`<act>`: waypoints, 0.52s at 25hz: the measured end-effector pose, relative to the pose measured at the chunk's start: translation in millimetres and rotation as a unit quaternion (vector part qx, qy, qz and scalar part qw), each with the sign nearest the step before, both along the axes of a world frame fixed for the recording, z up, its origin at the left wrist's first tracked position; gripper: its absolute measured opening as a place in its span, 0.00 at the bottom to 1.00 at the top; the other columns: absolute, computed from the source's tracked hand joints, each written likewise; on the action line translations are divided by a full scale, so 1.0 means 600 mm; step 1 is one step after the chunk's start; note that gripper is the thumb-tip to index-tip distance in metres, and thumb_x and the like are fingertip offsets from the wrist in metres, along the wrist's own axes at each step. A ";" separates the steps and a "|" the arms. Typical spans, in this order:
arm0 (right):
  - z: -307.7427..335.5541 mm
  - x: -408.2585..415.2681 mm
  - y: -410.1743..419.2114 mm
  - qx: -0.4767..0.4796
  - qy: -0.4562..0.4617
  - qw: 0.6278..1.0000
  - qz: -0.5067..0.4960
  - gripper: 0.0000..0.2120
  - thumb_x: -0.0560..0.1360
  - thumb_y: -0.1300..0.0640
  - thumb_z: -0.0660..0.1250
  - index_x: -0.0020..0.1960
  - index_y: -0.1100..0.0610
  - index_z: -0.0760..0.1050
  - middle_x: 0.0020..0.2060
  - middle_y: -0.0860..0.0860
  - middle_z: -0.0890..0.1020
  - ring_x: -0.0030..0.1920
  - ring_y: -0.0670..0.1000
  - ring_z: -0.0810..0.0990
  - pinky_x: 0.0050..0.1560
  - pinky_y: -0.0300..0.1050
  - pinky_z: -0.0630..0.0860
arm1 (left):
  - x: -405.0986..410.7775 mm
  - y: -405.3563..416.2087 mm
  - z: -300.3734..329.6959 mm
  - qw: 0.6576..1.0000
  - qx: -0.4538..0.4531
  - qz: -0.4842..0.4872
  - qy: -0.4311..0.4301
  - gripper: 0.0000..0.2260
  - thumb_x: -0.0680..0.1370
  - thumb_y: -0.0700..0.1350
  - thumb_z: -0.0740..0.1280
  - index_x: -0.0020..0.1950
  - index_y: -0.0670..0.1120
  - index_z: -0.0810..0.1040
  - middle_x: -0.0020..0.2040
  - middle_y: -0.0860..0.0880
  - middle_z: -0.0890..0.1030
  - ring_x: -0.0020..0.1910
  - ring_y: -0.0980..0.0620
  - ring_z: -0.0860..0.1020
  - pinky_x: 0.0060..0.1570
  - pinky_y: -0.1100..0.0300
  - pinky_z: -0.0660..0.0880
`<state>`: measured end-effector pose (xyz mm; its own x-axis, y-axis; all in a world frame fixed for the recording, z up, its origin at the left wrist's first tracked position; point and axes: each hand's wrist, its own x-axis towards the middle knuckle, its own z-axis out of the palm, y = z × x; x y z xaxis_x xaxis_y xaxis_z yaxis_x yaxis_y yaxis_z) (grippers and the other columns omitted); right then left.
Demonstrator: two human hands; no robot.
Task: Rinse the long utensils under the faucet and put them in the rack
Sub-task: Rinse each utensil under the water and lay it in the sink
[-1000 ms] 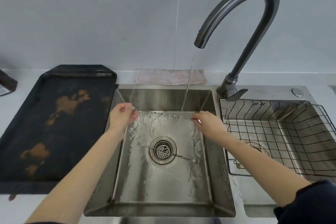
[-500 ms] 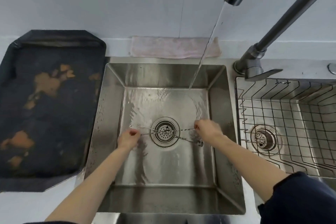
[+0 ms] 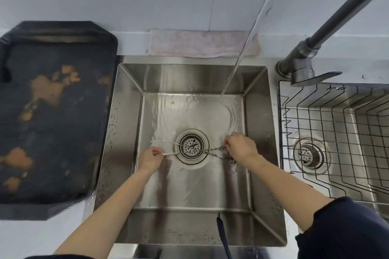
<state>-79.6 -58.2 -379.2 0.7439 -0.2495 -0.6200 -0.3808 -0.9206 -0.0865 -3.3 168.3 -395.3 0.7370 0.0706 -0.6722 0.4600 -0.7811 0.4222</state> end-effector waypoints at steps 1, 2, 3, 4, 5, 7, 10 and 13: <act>0.006 0.001 0.000 -0.001 -0.008 1.000 -0.001 0.13 0.79 0.62 0.57 0.61 0.59 0.74 0.60 0.57 0.76 0.61 0.58 0.74 0.56 0.50 0.75 | 0.001 0.000 0.005 1.000 0.005 -0.007 0.000 0.11 0.76 0.38 0.62 0.57 0.39 0.77 0.60 0.40 0.79 0.58 0.42 0.76 0.57 0.57 0.71; 0.015 0.000 0.000 -0.001 -0.015 1.000 -0.004 0.13 0.79 0.61 0.57 0.60 0.59 0.74 0.60 0.57 0.77 0.61 0.58 0.75 0.56 0.50 0.75 | 0.002 0.000 0.012 1.000 0.005 -0.014 0.002 0.11 0.76 0.39 0.62 0.57 0.39 0.76 0.60 0.41 0.78 0.60 0.43 0.75 0.58 0.57 0.70; 0.023 0.000 0.000 -0.001 -0.021 1.000 -0.004 0.13 0.79 0.61 0.56 0.60 0.59 0.74 0.60 0.57 0.77 0.60 0.58 0.76 0.56 0.51 0.75 | 0.002 -0.002 0.021 1.000 0.001 -0.018 0.007 0.12 0.76 0.40 0.62 0.58 0.39 0.75 0.61 0.41 0.78 0.61 0.43 0.75 0.59 0.58 0.69; 0.031 0.000 0.001 -0.001 -0.024 1.000 -0.004 0.13 0.79 0.62 0.56 0.61 0.58 0.74 0.60 0.56 0.78 0.60 0.58 0.76 0.56 0.51 0.75 | 0.003 -0.003 0.029 1.000 -0.007 -0.023 0.010 0.12 0.76 0.39 0.62 0.59 0.39 0.75 0.62 0.40 0.77 0.61 0.43 0.74 0.60 0.57 0.69; 0.040 -0.002 0.002 -0.002 -0.025 1.000 -0.003 0.13 0.79 0.62 0.56 0.61 0.58 0.74 0.60 0.56 0.78 0.59 0.59 0.77 0.56 0.51 0.75 | 0.003 -0.004 0.037 0.999 -0.016 -0.028 0.010 0.13 0.76 0.39 0.62 0.60 0.39 0.74 0.63 0.40 0.77 0.62 0.43 0.74 0.61 0.56 0.69; 0.056 -0.008 0.004 -0.002 -0.033 0.999 -0.009 0.14 0.79 0.62 0.55 0.61 0.57 0.74 0.60 0.56 0.79 0.58 0.60 0.78 0.56 0.51 0.76 | 0.004 -0.009 0.059 0.999 -0.029 -0.043 0.002 0.15 0.76 0.38 0.61 0.62 0.39 0.73 0.64 0.40 0.75 0.63 0.43 0.73 0.62 0.56 0.68; 0.081 -0.017 0.006 0.004 -0.056 0.998 -0.023 0.15 0.79 0.61 0.55 0.63 0.56 0.74 0.60 0.56 0.79 0.59 0.61 0.78 0.56 0.53 0.77 | 0.004 -0.023 0.098 0.996 -0.041 -0.081 -0.025 0.16 0.77 0.37 0.60 0.64 0.39 0.72 0.66 0.40 0.74 0.65 0.44 0.71 0.63 0.59 0.65; 0.110 -0.029 0.004 0.002 -0.088 0.996 -0.021 0.16 0.79 0.60 0.55 0.64 0.55 0.73 0.61 0.56 0.79 0.59 0.60 0.78 0.57 0.52 0.76 | 0.004 -0.041 0.146 0.988 -0.060 -0.130 -0.063 0.17 0.77 0.38 0.59 0.66 0.40 0.70 0.67 0.41 0.73 0.67 0.45 0.71 0.64 0.59 0.65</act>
<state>-97.2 -55.8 -313.3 0.8297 -0.2807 -0.4825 -0.3976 -0.9039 -0.1578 -0.8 144.0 -307.9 0.7985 -0.2068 -0.5654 0.1881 -0.8064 0.5606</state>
